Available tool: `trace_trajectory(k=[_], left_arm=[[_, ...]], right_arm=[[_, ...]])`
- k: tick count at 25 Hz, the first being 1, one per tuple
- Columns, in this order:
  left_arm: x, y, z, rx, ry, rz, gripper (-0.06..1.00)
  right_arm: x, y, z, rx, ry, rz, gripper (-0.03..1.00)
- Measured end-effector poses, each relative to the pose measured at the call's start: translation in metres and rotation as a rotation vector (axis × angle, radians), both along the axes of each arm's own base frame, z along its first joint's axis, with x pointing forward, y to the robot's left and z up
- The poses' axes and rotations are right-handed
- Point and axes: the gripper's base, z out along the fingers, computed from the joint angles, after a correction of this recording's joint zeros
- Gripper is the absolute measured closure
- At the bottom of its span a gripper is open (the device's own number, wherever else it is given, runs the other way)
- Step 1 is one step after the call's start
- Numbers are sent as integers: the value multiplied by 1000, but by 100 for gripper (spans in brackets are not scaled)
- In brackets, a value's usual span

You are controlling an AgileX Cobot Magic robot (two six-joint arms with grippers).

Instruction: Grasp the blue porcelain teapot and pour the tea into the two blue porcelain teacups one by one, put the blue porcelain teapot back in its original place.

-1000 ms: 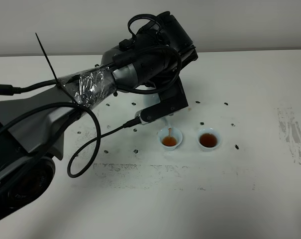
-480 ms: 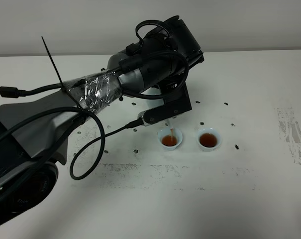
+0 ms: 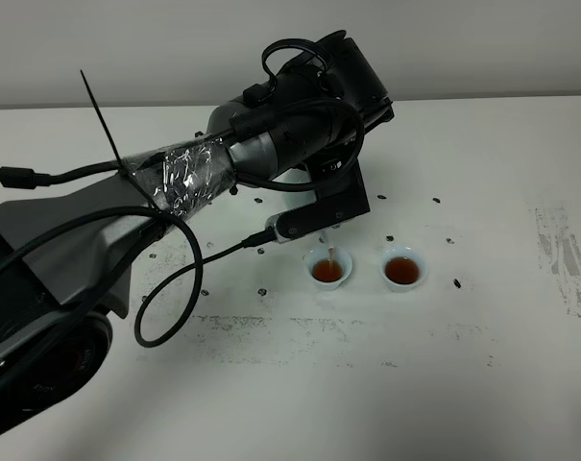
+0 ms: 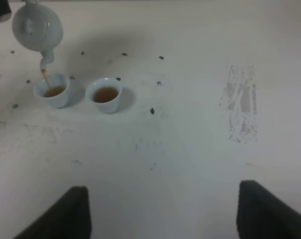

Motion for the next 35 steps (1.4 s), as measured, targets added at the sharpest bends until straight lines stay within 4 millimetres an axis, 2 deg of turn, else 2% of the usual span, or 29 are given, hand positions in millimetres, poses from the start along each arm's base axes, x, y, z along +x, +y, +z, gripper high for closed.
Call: trace_trajectory(k=[35], left_arm=[[-3,-3,1,22,-10,-24,94]], right_arm=[[0,0,0,0,0,0,38]])
